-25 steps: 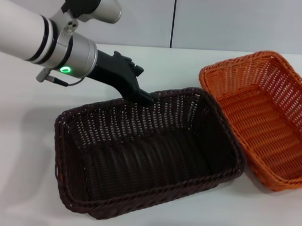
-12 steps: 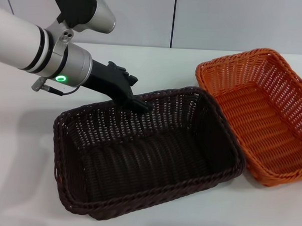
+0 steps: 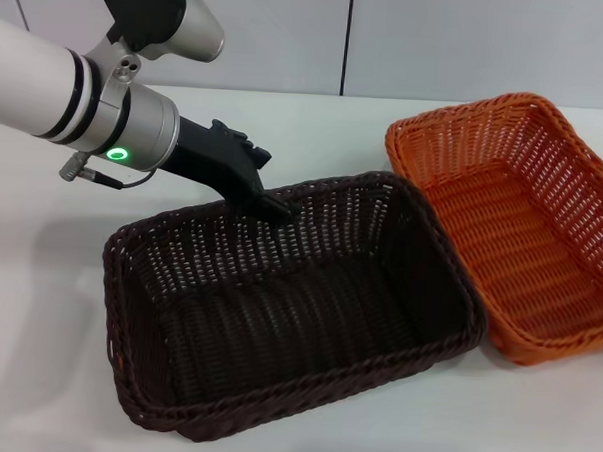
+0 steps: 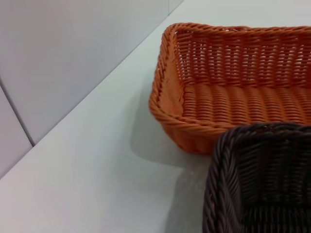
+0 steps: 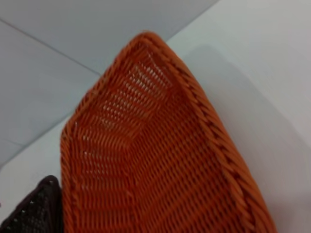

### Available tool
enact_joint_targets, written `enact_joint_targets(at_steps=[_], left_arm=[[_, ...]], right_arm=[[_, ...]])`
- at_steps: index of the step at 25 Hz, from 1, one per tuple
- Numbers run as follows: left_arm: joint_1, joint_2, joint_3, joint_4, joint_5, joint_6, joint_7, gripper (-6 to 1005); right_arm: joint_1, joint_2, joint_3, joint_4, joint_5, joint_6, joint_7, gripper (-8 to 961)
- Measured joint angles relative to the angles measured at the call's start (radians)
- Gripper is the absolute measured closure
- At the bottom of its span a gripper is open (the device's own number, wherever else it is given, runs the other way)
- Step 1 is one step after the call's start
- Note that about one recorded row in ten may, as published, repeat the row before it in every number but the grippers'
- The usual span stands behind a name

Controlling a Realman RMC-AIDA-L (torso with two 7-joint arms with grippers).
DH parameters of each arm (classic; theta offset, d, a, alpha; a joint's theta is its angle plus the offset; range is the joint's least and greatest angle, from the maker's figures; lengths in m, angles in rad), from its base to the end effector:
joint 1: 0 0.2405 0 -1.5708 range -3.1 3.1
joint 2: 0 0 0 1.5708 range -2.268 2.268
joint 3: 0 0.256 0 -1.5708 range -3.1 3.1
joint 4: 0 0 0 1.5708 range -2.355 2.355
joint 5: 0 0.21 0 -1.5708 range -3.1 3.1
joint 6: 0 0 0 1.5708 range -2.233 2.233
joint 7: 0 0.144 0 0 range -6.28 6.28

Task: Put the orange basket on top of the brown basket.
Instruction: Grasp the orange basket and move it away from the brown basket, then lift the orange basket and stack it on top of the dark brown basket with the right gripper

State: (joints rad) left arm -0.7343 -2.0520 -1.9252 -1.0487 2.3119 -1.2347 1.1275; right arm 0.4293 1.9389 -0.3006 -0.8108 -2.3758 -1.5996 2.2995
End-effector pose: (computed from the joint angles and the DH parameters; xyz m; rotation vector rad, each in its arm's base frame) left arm -0.1593 0.4149 -0.0030 -2.7102 -0.4186 0.0613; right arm 0.3667 0.2980 0.1120 -1.9269 1.8508 0.5731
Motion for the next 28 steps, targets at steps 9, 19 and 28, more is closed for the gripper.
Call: enact_joint_targets(at_steps=[9,19,28], left_arm=[[0.001,-0.004,0.000,0.016,-0.002,0.017,0.000,135],[0.011,-0.006,0.000,0.024,-0.007,0.048,-0.002,135],[0.012,-0.007,0.000,0.028,-0.008,0.080,-0.001,135]], right_arm=[[-0.005,-0.002,-0.019,-0.006,0.005,0.044,-0.007,331],[-0.025,-0.008,-0.014,0.001,0.006,0.134,-0.028,445],[-0.050,0.000,-0.014,0.001,0.028,0.181,-0.041,651]])
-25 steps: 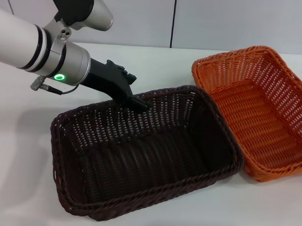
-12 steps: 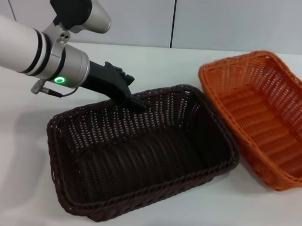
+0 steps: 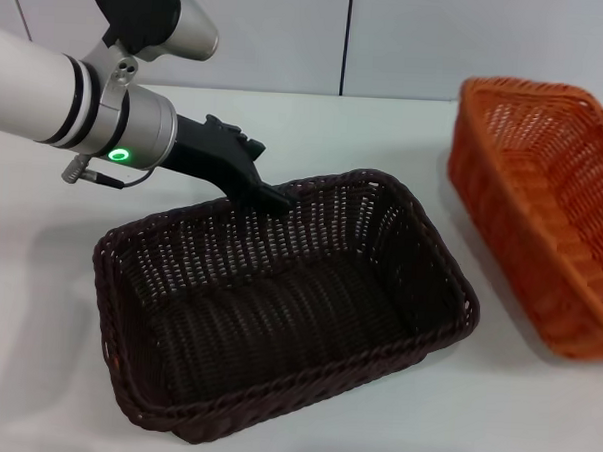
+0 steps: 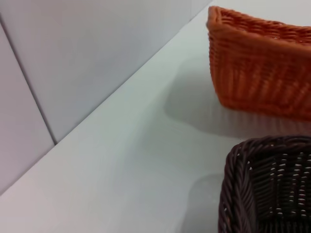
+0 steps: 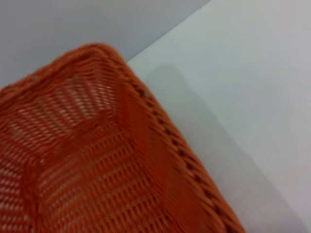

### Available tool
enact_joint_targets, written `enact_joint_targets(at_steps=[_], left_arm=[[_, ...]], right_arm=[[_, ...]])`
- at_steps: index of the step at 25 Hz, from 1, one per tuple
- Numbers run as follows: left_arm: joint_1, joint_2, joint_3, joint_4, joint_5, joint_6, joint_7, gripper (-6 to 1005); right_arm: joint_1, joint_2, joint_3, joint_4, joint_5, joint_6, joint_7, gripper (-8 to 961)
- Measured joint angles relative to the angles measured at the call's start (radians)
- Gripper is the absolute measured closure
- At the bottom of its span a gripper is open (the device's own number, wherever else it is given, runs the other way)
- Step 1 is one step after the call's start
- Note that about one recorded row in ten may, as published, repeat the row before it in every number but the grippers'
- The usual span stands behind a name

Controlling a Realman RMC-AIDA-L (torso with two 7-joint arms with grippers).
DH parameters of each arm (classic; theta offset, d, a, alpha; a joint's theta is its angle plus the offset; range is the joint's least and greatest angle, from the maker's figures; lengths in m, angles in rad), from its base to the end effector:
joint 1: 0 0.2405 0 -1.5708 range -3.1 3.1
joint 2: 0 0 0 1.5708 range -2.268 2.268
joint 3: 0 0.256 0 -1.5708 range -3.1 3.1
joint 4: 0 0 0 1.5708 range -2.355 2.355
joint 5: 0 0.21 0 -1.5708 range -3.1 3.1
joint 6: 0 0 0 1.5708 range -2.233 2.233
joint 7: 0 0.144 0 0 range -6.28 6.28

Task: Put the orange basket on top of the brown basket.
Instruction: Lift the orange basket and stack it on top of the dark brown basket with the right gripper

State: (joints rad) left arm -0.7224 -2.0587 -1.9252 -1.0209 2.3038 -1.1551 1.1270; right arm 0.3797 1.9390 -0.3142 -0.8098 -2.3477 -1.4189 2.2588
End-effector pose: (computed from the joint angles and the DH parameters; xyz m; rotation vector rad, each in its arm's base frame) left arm -0.1666 0.4204 -0.0056 -2.6512 -0.4513 0.0287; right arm 0.3968 0.2953 0.1234 -1.7604 1.7582 0.5244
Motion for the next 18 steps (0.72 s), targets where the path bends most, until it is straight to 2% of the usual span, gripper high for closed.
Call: enact_joint_targets(at_steps=[10,18], left_arm=[[0.013,0.000,0.000,0.004,-0.002,0.036,0.000,135],[0.060,0.000,-0.001,-0.018,-0.099,0.117,0.006,135]], right_arm=[[-0.041,0.006,0.001,-0.005,0.170,0.009,-0.065,756],[-0.048,0.009,0.003,-0.018,0.271,0.013,-0.129,787]])
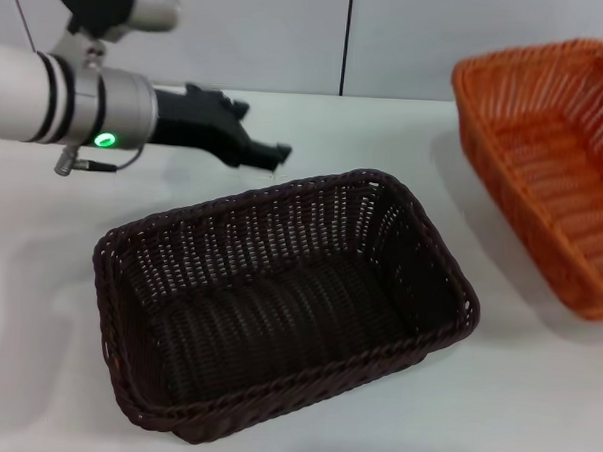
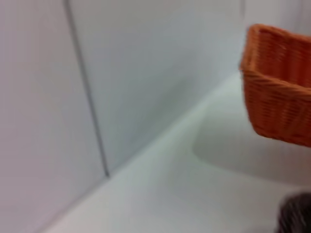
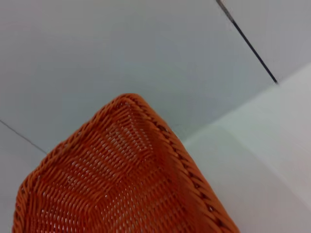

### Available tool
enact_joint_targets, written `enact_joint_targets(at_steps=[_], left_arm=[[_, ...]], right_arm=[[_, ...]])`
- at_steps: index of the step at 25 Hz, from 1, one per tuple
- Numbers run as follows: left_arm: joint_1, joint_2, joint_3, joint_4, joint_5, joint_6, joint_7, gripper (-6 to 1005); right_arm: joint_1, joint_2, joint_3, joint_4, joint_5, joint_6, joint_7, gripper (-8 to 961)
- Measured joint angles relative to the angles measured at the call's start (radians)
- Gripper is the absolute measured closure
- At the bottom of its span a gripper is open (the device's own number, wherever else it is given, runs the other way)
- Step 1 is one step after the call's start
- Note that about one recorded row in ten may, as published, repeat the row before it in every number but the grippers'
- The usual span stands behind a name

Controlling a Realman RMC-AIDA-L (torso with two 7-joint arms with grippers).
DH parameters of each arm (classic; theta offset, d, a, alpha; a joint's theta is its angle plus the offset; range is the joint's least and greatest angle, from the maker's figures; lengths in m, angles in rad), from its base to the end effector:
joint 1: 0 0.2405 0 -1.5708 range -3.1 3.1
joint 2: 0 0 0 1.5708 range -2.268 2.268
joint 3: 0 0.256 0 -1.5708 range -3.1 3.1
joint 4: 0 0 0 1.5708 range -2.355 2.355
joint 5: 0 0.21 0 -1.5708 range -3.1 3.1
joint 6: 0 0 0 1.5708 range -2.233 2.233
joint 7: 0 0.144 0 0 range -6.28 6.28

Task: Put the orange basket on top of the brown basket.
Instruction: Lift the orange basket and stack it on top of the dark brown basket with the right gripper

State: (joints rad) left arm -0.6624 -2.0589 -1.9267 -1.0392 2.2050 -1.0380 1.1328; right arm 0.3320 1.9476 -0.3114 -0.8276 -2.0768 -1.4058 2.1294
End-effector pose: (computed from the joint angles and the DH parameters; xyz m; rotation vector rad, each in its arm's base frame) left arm -0.1738 0.4255 0.0044 -2.5348 -0.5072 -0.1237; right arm 0.3858 0.2988 0.1451 -1.7450 1.5405 0.7749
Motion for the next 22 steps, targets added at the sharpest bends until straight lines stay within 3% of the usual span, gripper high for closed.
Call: enact_joint_targets(at_steps=[2,3,4,6,7,12,19,22], left_arm=[[0.000,0.000,0.000,0.000,0.000,0.000,0.000,135],[0.030,-0.001,0.000,-0.022,-0.050,0.041,0.018,135],[0.098,-0.002,0.000,-0.049,-0.213,0.134,0.090,135],[0.115,-0.002,0.000,-0.051,-0.251,0.158,0.106,135],[0.160,-0.002,0.001,-0.053,-0.395,0.244,0.160,135],[0.225,-0.006,0.007,-0.042,-0.634,0.325,0.303,135],[0.267,-0.006,0.000,0.013,-0.884,0.336,0.465,135],[0.272,-0.005,-0.001,0.021,-0.910,0.334,0.481,135]], right_arm=[[0.000,0.001,0.000,-0.001,0.042,0.000,-0.032,788],[0.000,0.002,0.000,-0.001,0.066,-0.002,-0.050,788],[0.002,0.003,0.000,-0.001,0.088,-0.004,-0.070,788],[0.006,0.004,-0.004,-0.002,0.137,-0.007,-0.111,788],[0.008,0.006,-0.007,-0.004,0.168,-0.010,-0.134,788],[0.034,0.004,-0.013,-0.015,0.283,-0.051,-0.222,787],[0.133,-0.050,-0.017,-0.063,0.298,-0.213,-0.288,787],[0.181,-0.086,-0.044,-0.095,0.294,-0.288,-0.307,787]])
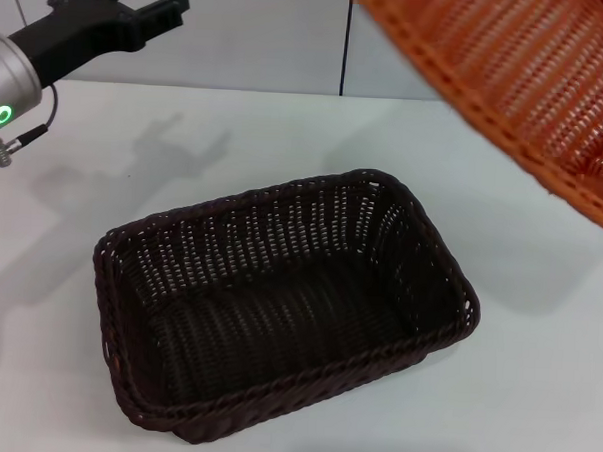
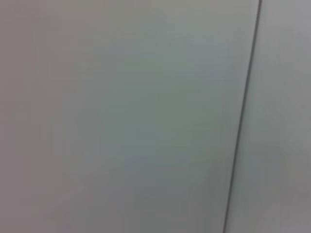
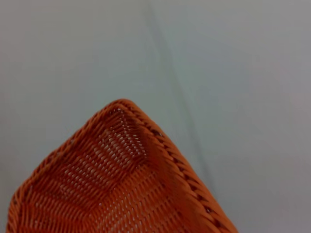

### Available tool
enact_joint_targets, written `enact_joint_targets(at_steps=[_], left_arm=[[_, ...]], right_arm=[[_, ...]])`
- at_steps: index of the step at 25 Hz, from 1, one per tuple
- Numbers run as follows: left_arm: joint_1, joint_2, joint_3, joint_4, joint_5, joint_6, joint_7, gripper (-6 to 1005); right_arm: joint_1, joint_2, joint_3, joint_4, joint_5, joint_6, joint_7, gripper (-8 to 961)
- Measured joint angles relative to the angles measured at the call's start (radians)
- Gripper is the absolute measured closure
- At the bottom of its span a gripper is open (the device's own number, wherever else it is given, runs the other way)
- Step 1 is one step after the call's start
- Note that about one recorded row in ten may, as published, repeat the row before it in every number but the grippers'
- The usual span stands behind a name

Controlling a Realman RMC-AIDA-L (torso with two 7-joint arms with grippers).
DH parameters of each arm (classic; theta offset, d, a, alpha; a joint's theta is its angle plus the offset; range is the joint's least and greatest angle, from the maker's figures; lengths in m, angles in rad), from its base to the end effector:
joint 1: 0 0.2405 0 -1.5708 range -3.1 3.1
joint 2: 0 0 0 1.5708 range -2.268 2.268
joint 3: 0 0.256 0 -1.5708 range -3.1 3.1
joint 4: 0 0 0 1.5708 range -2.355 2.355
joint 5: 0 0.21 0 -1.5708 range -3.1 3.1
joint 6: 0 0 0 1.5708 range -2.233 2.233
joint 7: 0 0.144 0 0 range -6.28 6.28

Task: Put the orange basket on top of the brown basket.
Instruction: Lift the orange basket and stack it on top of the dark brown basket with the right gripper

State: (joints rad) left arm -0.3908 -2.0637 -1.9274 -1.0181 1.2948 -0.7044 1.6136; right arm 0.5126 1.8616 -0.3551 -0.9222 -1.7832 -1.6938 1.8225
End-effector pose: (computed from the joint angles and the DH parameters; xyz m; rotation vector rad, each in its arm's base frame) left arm -0.2206 0.4141 0.0639 -1.9783 -0.6506 -0.8053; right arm 0.2630 0.3522 0.2017 -2.2346 0.7123 0.9908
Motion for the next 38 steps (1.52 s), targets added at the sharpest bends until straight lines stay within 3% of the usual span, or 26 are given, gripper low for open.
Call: enact_joint_targets(at_steps=[3,8,12,25,31,38], left_arm=[[0.018,-0.001,-0.017,0.007,-0.056,-0.004,0.032,135],[0.034,0.001,-0.058,0.032,-0.162,-0.027,0.083,135],[0.033,0.000,-0.110,0.059,-0.173,-0.075,0.086,135],[0.024,0.001,-0.156,0.144,-0.226,-0.147,0.112,135],[0.013,0.001,-0.157,0.161,-0.229,-0.151,0.127,135],[-0.006,0.001,-0.157,0.199,-0.232,-0.152,0.135,135]], right_arm=[[0.061,-0.039,-0.034,-0.039,-0.038,-0.085,-0.001,787],[0.125,-0.059,-0.061,-0.068,-0.122,-0.153,-0.007,788],[0.147,-0.062,-0.117,-0.071,-0.146,-0.167,-0.026,788],[0.174,-0.030,-0.370,-0.052,-0.150,-0.174,-0.111,787],[0.218,-0.004,-0.394,-0.012,-0.165,-0.148,-0.128,773],[0.283,0.005,-0.409,0.095,-0.181,-0.043,-0.128,742]])
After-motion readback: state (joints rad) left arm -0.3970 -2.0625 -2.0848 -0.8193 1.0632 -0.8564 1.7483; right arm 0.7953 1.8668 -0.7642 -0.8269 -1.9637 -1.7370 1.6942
